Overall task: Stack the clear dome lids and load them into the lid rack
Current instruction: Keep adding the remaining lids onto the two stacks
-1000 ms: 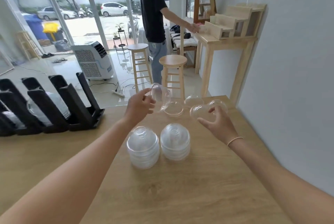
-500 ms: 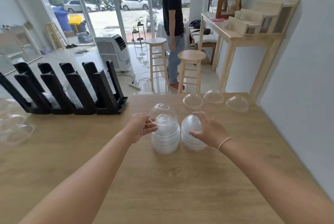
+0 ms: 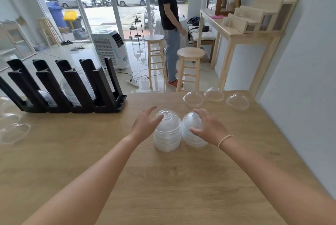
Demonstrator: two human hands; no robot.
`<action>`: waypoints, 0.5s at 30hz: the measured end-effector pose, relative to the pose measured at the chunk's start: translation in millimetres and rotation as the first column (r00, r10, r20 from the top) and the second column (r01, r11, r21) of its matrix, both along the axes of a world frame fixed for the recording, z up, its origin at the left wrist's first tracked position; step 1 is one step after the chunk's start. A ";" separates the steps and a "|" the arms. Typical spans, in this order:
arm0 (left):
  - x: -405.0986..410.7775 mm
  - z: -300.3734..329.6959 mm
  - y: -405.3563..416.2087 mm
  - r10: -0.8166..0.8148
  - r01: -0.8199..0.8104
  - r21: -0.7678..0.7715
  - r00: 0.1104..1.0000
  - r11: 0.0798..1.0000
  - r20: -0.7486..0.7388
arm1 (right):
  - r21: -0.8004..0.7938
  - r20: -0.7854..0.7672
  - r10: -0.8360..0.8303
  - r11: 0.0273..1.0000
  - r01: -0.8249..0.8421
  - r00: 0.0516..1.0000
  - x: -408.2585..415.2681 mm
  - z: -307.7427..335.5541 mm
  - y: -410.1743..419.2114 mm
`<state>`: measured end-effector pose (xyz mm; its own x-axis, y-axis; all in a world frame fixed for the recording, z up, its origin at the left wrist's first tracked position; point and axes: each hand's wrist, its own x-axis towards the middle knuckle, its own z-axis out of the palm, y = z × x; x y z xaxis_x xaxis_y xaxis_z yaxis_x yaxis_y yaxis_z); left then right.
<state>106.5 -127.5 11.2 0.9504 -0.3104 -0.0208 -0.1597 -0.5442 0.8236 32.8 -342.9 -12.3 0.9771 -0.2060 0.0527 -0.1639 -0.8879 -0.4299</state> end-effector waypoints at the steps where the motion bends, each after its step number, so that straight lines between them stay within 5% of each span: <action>1: -1.1 0.1 -1.8 -0.078 0.077 0.034 0.997 0.996 0.027 | 0.006 -0.001 -0.001 1.000 0.001 1.000 0.8 0.1 0.5; 5: -1.5 -10.4 -10.8 -0.255 0.222 0.232 0.959 0.947 0.121 | 0.029 -0.003 0.005 1.000 -0.005 1.000 4.9 0.1 1.4; 15: 23.2 -3.6 -20.9 -0.321 0.271 0.319 0.940 0.908 0.118 | 0.042 -0.012 0.023 0.999 -0.022 1.000 19.3 3.3 -6.5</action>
<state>129.7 -148.4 7.6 0.8133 -0.5818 -0.0066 -0.4700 -0.6635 0.5821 52.0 -349.4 -9.0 0.9820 -0.1859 0.0325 -0.1498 -0.8725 -0.4652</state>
